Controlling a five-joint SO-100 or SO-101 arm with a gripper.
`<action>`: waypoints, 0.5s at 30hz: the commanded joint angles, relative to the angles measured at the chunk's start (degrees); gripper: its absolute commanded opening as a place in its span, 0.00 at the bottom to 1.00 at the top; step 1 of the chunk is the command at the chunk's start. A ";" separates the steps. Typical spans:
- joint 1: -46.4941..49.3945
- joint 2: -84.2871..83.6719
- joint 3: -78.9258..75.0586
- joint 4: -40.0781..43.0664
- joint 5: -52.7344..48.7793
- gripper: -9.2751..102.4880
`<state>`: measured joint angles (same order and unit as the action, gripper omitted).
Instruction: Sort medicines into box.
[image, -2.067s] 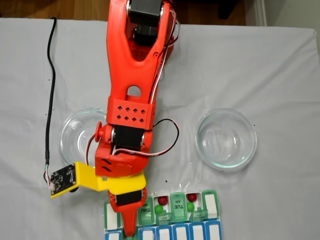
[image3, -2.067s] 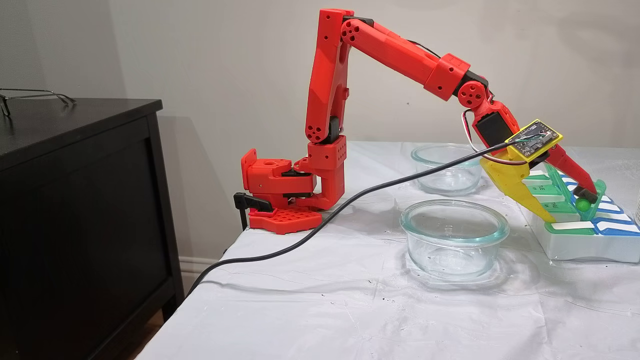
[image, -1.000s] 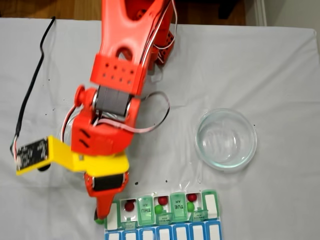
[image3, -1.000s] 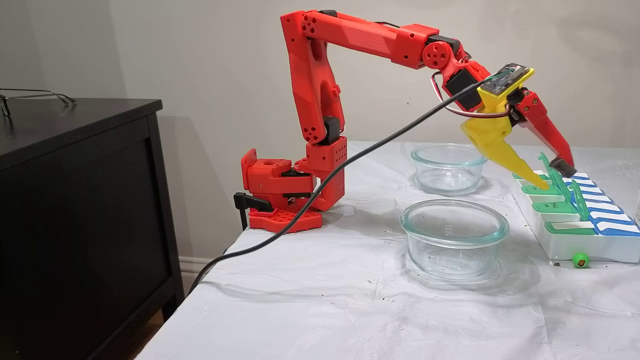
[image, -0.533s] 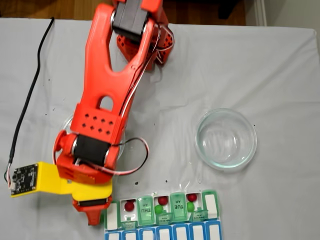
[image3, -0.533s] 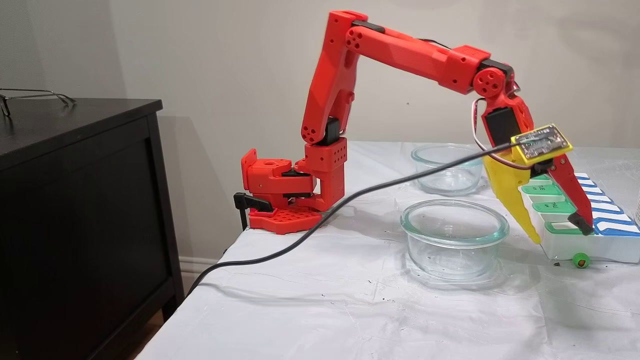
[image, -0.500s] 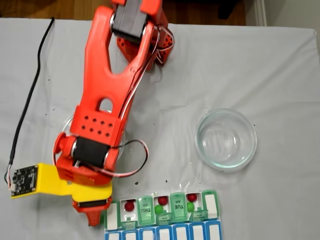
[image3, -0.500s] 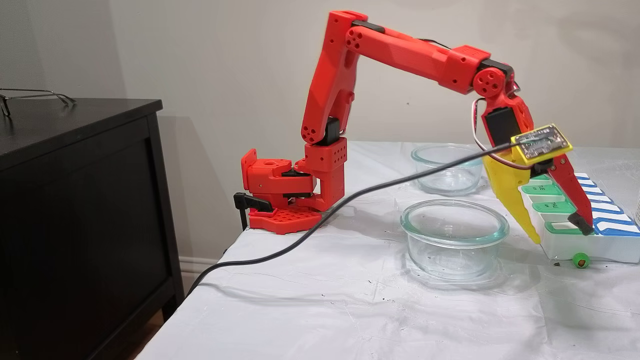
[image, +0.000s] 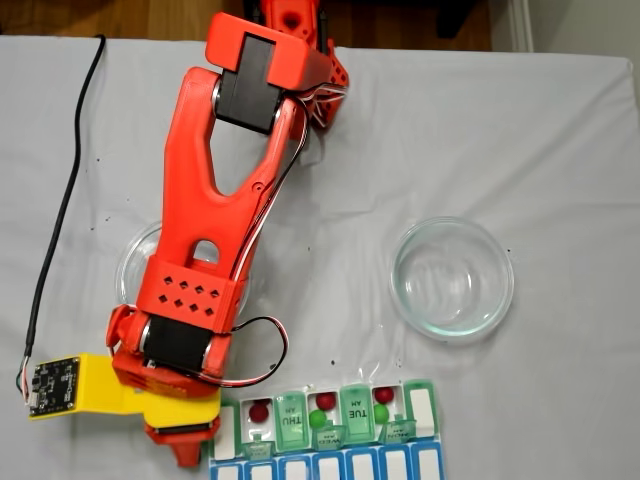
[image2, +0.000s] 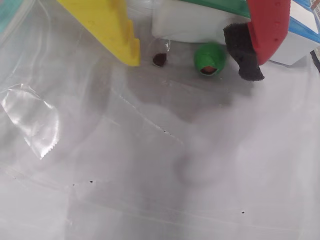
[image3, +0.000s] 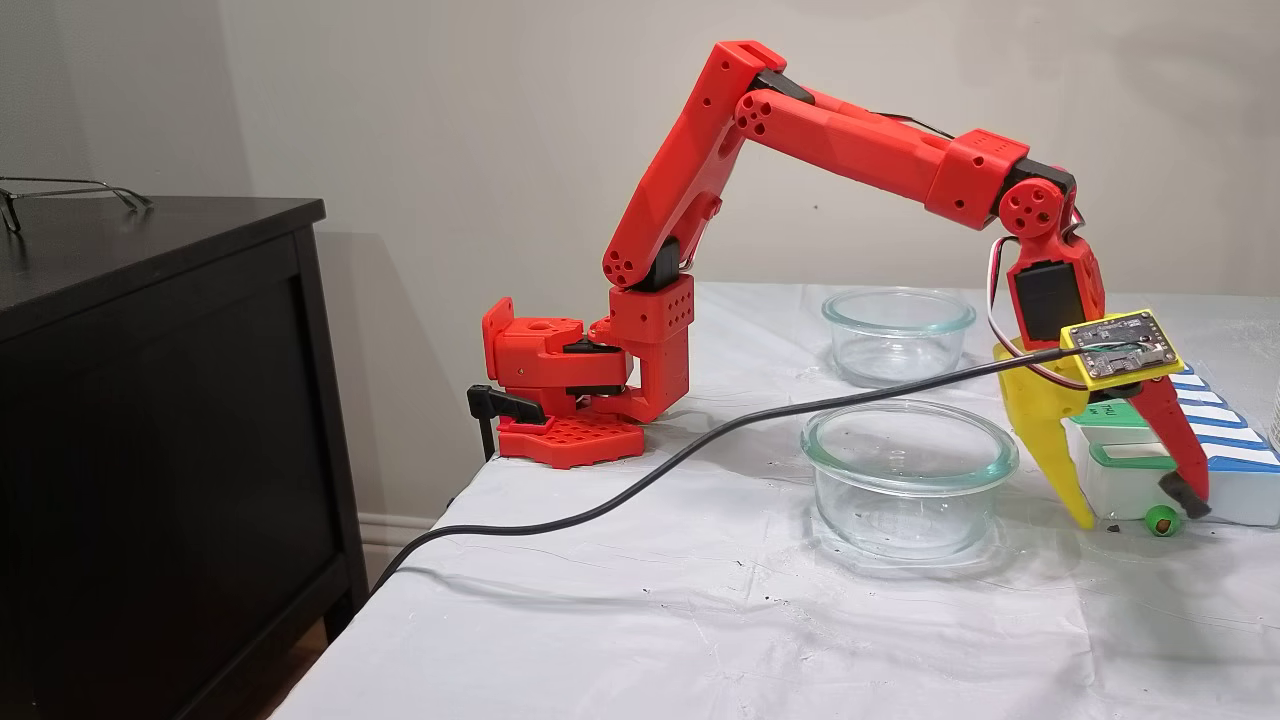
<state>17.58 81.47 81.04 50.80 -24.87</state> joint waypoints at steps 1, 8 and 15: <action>-0.79 3.08 -3.25 -2.29 0.79 0.38; -1.85 2.20 -0.44 -5.89 2.20 0.28; -2.55 1.14 -0.26 -5.01 1.58 0.25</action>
<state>16.08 81.39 82.18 45.70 -22.94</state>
